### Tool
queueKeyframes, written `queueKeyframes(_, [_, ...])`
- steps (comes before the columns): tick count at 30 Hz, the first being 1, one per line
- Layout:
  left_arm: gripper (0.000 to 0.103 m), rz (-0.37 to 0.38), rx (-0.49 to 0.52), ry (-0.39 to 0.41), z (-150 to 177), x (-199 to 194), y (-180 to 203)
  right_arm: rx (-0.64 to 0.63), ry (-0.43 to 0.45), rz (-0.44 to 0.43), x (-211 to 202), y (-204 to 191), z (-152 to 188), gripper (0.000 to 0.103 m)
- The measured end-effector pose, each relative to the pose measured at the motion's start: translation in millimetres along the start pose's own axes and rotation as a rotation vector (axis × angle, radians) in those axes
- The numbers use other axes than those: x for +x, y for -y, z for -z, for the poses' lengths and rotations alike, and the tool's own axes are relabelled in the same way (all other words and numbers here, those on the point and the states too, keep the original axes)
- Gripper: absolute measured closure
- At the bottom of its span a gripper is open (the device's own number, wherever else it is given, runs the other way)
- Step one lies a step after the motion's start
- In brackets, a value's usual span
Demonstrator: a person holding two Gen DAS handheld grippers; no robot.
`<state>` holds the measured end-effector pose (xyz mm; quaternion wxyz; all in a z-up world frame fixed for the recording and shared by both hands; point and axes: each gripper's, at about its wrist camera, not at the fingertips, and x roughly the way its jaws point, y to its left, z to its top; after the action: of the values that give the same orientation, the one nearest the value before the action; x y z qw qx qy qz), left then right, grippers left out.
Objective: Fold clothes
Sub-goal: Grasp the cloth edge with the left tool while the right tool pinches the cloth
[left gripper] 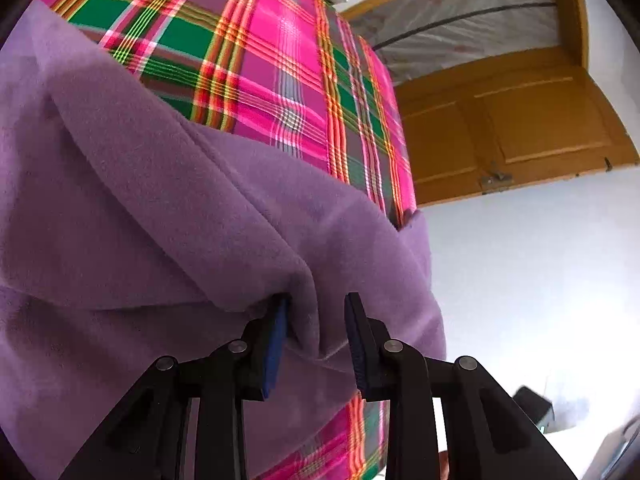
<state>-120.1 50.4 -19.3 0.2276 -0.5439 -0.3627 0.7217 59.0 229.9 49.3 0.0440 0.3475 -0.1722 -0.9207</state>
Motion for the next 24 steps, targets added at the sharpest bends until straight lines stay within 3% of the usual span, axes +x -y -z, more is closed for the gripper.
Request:
queueKeyframes(2, [0.073,-0.007,0.002,0.001,-0.9,3.0,2.8,-0.091,0.017,0.021,-1.4,-15.1,-1.2,0.06])
queueKeyframes(9, [0.075,-0.005,-0.03,-0.003,-7.8,9.8,4.4,-0.37,-0.041,0.208,12.1,-47.3,16.1,0.06])
queueKeyframes(14, [0.076,0.002,-0.017,0.044,-12.5,7.6,11.9,-0.445,-0.031,0.287,17.5,-55.3,14.9,0.06])
queueKeyframes(16, [0.085,0.006,-0.009,0.066,-14.2,4.1,15.2,-0.483,-0.013,0.323,19.9,-60.6,14.4,0.06])
queueKeyframes(20, [0.085,0.004,0.011,0.097,-14.4,-8.7,14.4,-0.524,-0.021,0.335,26.6,-63.5,13.7,0.06])
queueKeyframes(22, [0.085,-0.006,0.019,0.083,-12.7,-10.6,12.3,-0.527,-0.022,0.328,26.0,-63.5,13.3,0.067])
queueKeyframes(23, [0.085,-0.011,0.019,0.074,-10.0,-14.1,8.3,-0.515,-0.018,0.313,24.2,-62.8,11.7,0.082])
queueKeyframes(24, [0.085,-0.016,0.019,0.066,-7.3,-17.5,3.7,-0.504,-0.014,0.298,22.5,-62.2,10.0,0.09])
